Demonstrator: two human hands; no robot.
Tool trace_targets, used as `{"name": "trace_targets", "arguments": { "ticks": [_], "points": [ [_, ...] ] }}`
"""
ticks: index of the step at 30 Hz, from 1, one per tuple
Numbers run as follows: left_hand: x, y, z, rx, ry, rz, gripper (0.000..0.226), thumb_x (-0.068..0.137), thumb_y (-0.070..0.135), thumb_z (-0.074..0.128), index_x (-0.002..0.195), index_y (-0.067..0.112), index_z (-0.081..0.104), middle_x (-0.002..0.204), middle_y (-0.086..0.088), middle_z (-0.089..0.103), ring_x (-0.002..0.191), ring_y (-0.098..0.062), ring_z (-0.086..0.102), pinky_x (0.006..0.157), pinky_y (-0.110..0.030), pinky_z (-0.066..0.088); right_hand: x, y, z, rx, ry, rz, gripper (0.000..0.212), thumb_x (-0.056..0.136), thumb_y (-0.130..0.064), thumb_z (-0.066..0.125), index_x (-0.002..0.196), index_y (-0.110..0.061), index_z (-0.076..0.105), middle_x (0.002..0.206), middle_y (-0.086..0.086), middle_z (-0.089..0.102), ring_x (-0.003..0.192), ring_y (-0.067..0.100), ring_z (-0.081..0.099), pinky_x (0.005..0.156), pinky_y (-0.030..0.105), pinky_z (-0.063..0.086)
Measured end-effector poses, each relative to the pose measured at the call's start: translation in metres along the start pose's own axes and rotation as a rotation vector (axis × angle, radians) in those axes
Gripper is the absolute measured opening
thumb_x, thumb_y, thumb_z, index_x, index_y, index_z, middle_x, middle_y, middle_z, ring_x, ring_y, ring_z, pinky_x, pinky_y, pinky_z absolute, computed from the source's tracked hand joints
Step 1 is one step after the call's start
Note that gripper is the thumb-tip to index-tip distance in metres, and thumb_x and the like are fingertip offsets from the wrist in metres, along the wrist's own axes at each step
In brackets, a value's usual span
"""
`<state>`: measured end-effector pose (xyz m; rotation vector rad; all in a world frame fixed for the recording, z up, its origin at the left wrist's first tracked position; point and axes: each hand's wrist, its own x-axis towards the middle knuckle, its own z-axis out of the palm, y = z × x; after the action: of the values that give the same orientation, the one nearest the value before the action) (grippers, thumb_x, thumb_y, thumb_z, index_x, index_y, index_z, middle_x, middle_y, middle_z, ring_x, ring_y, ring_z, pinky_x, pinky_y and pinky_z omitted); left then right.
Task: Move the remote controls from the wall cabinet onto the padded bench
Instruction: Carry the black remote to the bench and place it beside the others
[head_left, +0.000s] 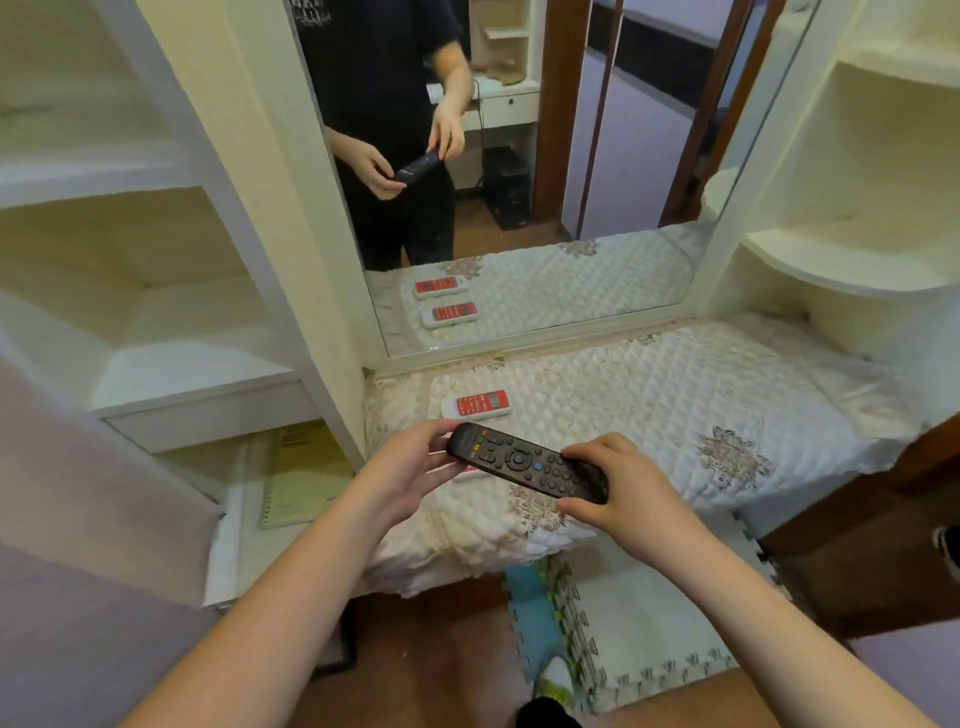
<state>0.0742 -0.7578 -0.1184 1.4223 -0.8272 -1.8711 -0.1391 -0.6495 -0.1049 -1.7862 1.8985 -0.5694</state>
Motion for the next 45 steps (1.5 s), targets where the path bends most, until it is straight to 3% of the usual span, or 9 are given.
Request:
{"name": "trace_targets", "arguments": {
  "ticks": [5, 10, 16, 22, 27, 31, 34, 40, 45],
  "points": [
    [0.049, 0.013, 0.035, 0.026, 0.03, -0.013, 0.015, 0.091, 0.01, 0.056, 0.099, 0.003, 0.067, 0.087, -0.011, 0.061, 0.09, -0.027, 0.061, 0.093, -0.038, 0.052, 0.036, 0.034, -0.001, 0.038, 0.011, 0.018, 0.056, 0.079, -0.033, 0.074, 0.13, -0.021, 0.054, 0.106, -0.008, 0.043, 0.092, 0.004, 0.045, 0.084, 0.011, 0.032],
    [0.095, 0.011, 0.065, 0.092, 0.066, -0.015, 0.017, 0.092, 0.012, 0.053, 0.098, 0.004, 0.067, 0.09, -0.009, 0.063, 0.087, -0.022, 0.061, 0.082, -0.031, 0.054, 0.065, 0.069, 0.005, 0.061, 0.023, 0.033, 0.059, 0.077, -0.037, 0.074, 0.129, -0.019, 0.055, 0.108, -0.003, 0.048, 0.099, 0.011, 0.049, 0.091, 0.018, 0.039],
    [0.139, -0.002, 0.082, 0.094, 0.104, -0.048, 0.028, 0.097, 0.021, 0.043, 0.086, 0.007, 0.064, 0.084, -0.008, 0.063, 0.079, -0.023, 0.06, 0.085, -0.036, 0.051, 0.083, 0.105, 0.031, 0.071, 0.008, 0.091, 0.06, 0.077, -0.04, 0.073, 0.129, -0.018, 0.053, 0.111, 0.0, 0.048, 0.106, 0.016, 0.048, 0.092, 0.025, 0.04],
    [0.191, -0.004, 0.091, 0.21, 0.028, -0.125, 0.034, 0.099, 0.025, 0.041, 0.105, 0.001, 0.065, 0.089, -0.008, 0.063, 0.084, -0.023, 0.062, 0.088, -0.037, 0.053, 0.099, 0.123, 0.058, 0.207, 0.049, 0.222, 0.06, 0.078, -0.033, 0.072, 0.132, -0.019, 0.05, 0.105, -0.004, 0.04, 0.102, 0.01, 0.042, 0.086, 0.018, 0.032],
    [0.239, -0.001, 0.096, 0.349, -0.017, -0.155, 0.029, 0.096, 0.024, 0.043, 0.106, 0.005, 0.063, 0.107, -0.015, 0.062, 0.09, -0.025, 0.063, 0.086, -0.037, 0.055, 0.118, 0.13, 0.082, 0.228, 0.053, 0.3, 0.06, 0.078, -0.034, 0.071, 0.132, -0.019, 0.049, 0.106, -0.003, 0.039, 0.103, 0.013, 0.043, 0.086, 0.017, 0.033],
    [0.272, 0.007, 0.097, 0.502, -0.085, -0.187, 0.031, 0.095, 0.031, 0.044, 0.104, 0.01, 0.065, 0.107, -0.012, 0.064, 0.089, -0.023, 0.061, 0.084, -0.036, 0.051, 0.136, 0.131, 0.1, 0.229, 0.059, 0.362, 0.062, 0.08, -0.033, 0.07, 0.135, -0.018, 0.046, 0.105, -0.002, 0.037, 0.102, 0.014, 0.043, 0.084, 0.016, 0.032],
    [0.292, 0.012, 0.105, 0.638, -0.126, -0.167, 0.033, 0.098, 0.029, 0.04, 0.109, 0.007, 0.063, 0.105, -0.011, 0.062, 0.086, -0.022, 0.058, 0.074, -0.03, 0.048, 0.152, 0.134, 0.11, 0.247, 0.065, 0.423, 0.061, 0.079, -0.031, 0.07, 0.133, -0.017, 0.046, 0.108, 0.0, 0.04, 0.104, 0.017, 0.046, 0.086, 0.019, 0.036],
    [0.327, 0.013, 0.113, 0.832, -0.179, -0.127, 0.024, 0.096, 0.028, 0.044, 0.104, 0.013, 0.06, 0.112, -0.015, 0.063, 0.093, -0.026, 0.058, 0.081, -0.035, 0.047, 0.175, 0.143, 0.122, 0.227, 0.092, 0.498, 0.061, 0.077, -0.031, 0.071, 0.131, -0.015, 0.048, 0.111, 0.004, 0.044, 0.103, 0.021, 0.049, 0.09, 0.028, 0.042],
    [0.34, 0.017, 0.11, 0.961, -0.246, -0.115, 0.031, 0.097, 0.03, 0.042, 0.114, 0.009, 0.058, 0.108, -0.016, 0.065, 0.093, -0.027, 0.06, 0.084, -0.037, 0.048, 0.18, 0.146, 0.134, 0.188, 0.087, 0.527, 0.06, 0.077, -0.029, 0.071, 0.13, -0.014, 0.048, 0.112, 0.006, 0.045, 0.104, 0.023, 0.048, 0.091, 0.032, 0.044]
  ]
}}
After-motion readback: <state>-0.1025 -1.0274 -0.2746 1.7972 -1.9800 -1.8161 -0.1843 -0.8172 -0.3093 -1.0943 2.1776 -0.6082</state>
